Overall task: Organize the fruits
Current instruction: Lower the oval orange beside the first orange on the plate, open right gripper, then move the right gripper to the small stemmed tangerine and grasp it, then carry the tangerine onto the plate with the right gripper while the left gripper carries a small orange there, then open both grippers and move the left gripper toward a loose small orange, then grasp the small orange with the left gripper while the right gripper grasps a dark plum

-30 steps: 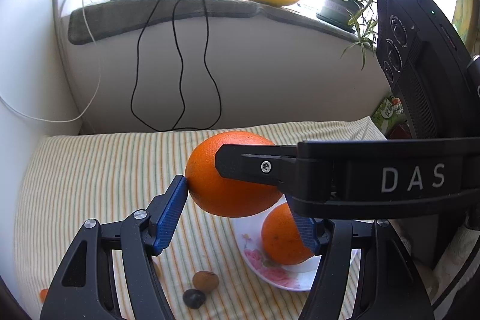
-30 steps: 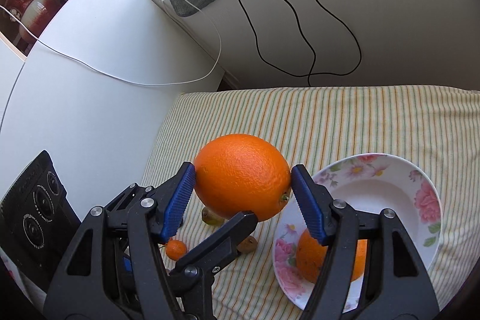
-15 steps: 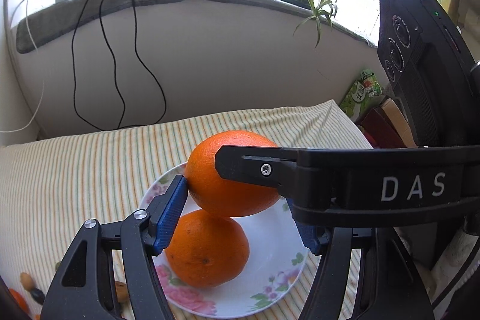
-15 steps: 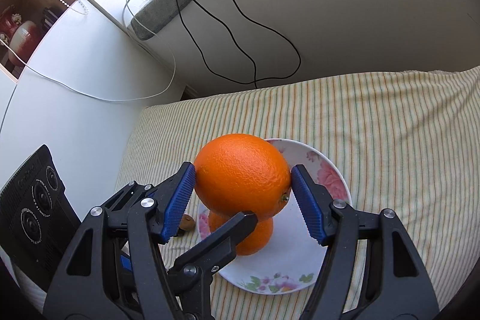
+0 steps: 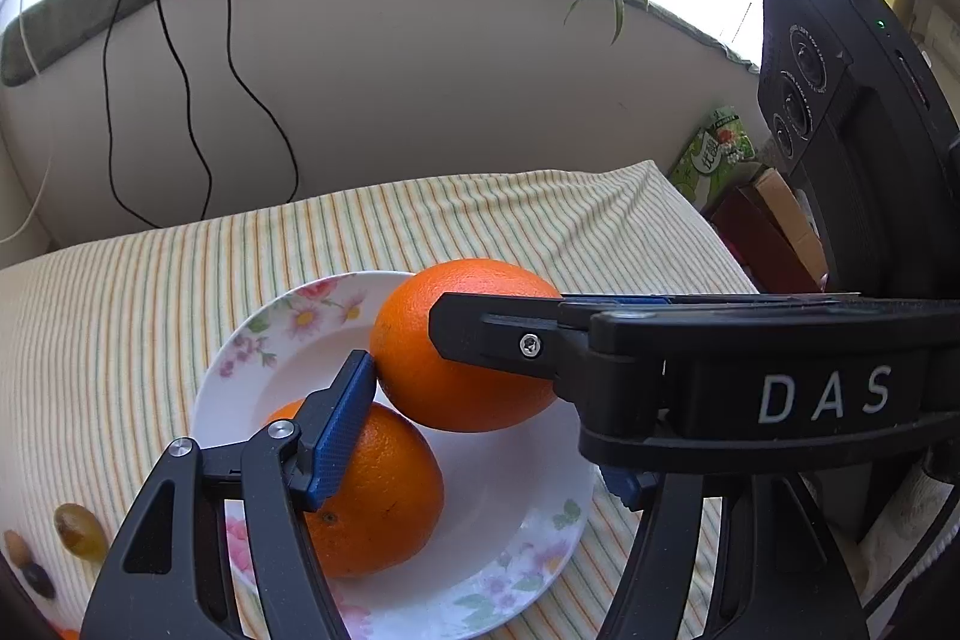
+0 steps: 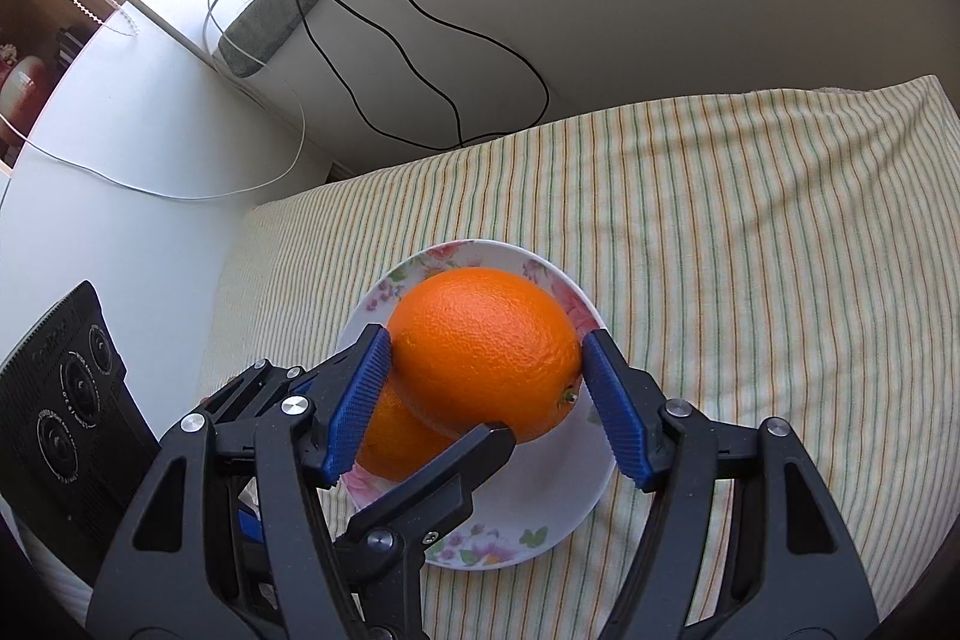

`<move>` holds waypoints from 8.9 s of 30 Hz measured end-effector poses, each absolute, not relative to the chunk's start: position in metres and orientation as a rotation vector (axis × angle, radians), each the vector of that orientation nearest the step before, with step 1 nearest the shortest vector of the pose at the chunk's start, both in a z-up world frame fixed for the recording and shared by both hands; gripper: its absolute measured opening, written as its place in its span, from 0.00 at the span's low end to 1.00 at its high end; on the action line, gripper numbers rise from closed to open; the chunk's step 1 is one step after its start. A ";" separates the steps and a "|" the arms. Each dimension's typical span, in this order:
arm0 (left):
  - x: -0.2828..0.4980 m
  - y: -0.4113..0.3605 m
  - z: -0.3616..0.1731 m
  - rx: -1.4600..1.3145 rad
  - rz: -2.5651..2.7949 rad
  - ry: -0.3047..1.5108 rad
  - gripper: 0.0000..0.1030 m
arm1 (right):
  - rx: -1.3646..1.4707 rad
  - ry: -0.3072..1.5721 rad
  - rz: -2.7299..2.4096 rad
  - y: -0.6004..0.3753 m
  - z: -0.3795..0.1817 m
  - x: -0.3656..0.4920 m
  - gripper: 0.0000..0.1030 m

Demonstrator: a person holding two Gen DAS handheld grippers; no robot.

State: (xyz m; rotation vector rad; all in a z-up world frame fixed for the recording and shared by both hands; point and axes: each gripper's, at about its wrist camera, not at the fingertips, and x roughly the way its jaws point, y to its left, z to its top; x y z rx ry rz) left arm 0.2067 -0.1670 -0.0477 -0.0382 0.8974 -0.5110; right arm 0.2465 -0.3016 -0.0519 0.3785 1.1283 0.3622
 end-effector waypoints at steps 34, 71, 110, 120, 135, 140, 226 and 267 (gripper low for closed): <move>0.144 -0.136 -0.027 0.064 -0.476 0.794 0.63 | 0.224 0.936 0.264 -0.300 -0.015 0.196 0.72; 0.046 0.098 -0.091 -0.215 -0.097 0.778 0.30 | -0.186 0.909 0.795 -0.063 -0.056 0.094 0.53; 0.084 0.117 -0.114 -0.350 -0.144 0.865 0.24 | -0.282 0.973 0.898 -0.007 -0.099 0.109 0.37; 0.075 0.110 -0.104 -0.346 -0.142 0.837 0.23 | -0.241 0.952 0.876 -0.029 -0.088 0.108 0.37; 0.076 0.055 -0.076 -0.303 -0.245 0.793 0.23 | -0.160 0.880 0.783 -0.103 -0.052 0.099 0.36; 0.080 0.023 -0.068 -0.282 -0.310 0.783 0.23 | -0.126 0.870 0.723 -0.144 -0.046 0.101 0.36; 0.108 -0.115 -0.040 -0.078 -0.473 0.742 0.52 | -0.007 0.839 0.383 -0.272 -0.037 0.123 0.75; 0.063 0.126 -0.087 -0.191 0.061 0.770 0.52 | -0.253 0.857 0.826 -0.029 -0.049 0.124 0.57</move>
